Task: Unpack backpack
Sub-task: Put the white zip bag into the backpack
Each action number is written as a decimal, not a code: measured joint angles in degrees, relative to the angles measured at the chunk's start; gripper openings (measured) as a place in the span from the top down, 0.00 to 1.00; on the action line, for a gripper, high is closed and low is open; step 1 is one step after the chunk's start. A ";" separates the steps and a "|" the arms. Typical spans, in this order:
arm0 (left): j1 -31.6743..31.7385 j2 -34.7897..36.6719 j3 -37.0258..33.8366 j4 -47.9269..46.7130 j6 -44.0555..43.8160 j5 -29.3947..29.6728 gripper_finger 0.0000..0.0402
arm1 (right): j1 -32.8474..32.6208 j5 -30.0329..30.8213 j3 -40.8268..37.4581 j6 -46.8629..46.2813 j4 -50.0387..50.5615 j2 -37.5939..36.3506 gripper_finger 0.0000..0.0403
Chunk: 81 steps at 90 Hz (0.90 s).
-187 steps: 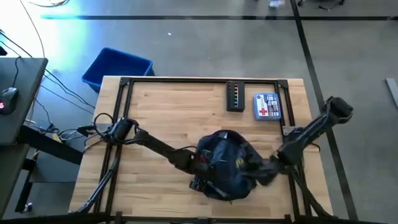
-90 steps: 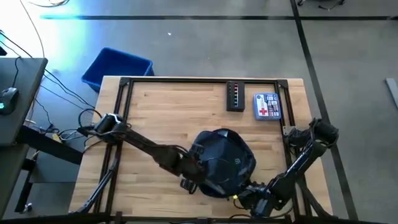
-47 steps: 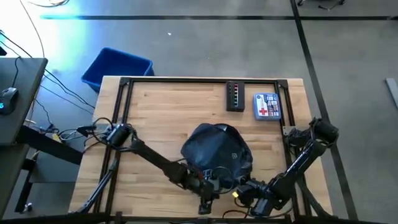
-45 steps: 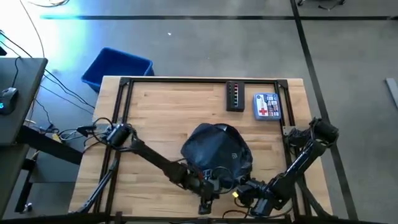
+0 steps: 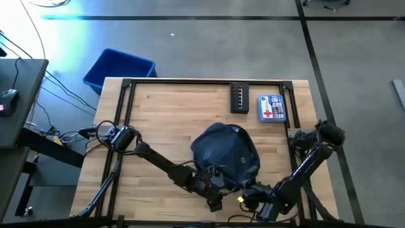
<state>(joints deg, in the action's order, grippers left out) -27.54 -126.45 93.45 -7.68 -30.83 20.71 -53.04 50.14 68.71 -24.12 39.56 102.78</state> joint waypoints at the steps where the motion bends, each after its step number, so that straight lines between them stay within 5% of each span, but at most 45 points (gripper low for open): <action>1: 0.02 0.00 0.00 0.26 0.17 0.44 0.58 | 0.00 -0.01 0.00 0.00 -0.03 0.00 1.00; 17: 0.39 0.07 0.00 1.68 2.45 2.49 0.62 | 0.00 -0.09 0.00 -0.49 -0.32 -0.02 1.00; 50: -0.03 0.10 0.00 0.18 4.51 5.18 0.98 | 0.00 -0.94 0.00 -0.97 -0.44 -0.02 1.00; 81: -0.63 0.87 0.17 -15.40 1.92 7.48 0.99 | 2.86 -6.33 0.00 1.05 -10.23 1.20 1.00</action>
<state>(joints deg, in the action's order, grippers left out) -28.17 -125.58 93.62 -23.08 -28.91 28.19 -50.18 43.82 68.71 -23.07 29.32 103.98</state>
